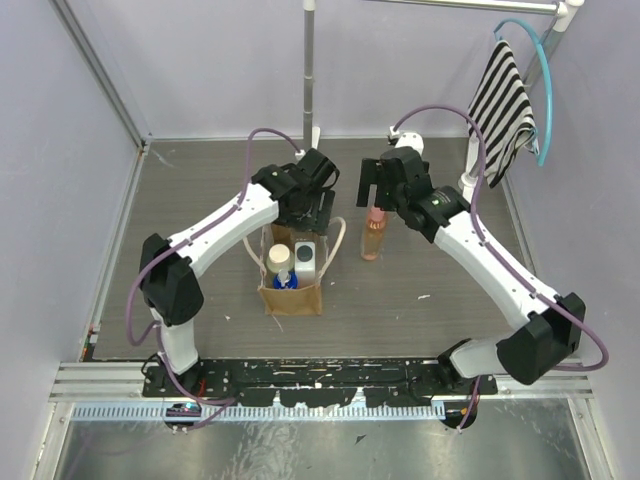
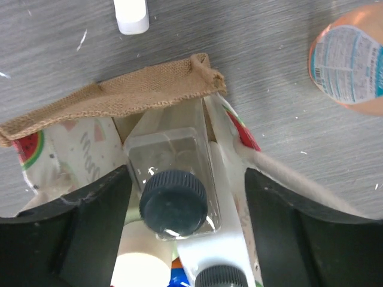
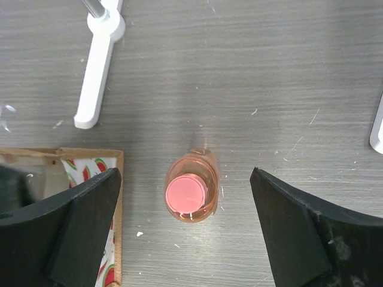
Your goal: Take the personal care products out of the canvas bag
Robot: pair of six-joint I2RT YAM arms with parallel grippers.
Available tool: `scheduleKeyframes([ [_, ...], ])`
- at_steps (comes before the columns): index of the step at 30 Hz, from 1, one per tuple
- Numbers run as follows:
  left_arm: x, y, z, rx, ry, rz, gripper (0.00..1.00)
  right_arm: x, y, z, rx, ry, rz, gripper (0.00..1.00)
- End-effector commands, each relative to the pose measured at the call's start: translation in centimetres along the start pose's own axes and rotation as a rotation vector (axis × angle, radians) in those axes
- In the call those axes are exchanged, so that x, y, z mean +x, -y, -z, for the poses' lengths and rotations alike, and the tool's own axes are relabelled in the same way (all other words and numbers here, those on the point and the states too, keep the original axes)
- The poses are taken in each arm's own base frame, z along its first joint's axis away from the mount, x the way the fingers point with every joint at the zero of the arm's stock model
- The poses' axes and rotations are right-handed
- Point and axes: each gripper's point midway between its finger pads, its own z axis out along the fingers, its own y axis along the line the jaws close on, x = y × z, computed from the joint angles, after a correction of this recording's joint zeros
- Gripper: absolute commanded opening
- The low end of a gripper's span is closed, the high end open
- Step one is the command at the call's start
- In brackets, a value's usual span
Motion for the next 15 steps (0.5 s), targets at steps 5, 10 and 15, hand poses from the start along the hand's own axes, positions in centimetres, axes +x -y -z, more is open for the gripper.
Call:
scheduleKeyframes([
  [5, 1.8, -0.6, -3.6, -0.062, -0.074, -0.018, 0.71, -4.1, -0.5, 3.3, -0.047, 0.13, -0.044, 0.96],
  [10, 1.0, -1.2, -2.6, -0.092, -0.046, -0.013, 0.05, -4.3, -0.4, 3.7, -0.054, 0.136, -0.047, 0.96],
  [15, -2.1, -2.5, 1.9, -0.124, 0.051, -0.041, 0.0, -4.2, -3.0, 5.1, -0.163, 0.12, -0.017, 0.96],
])
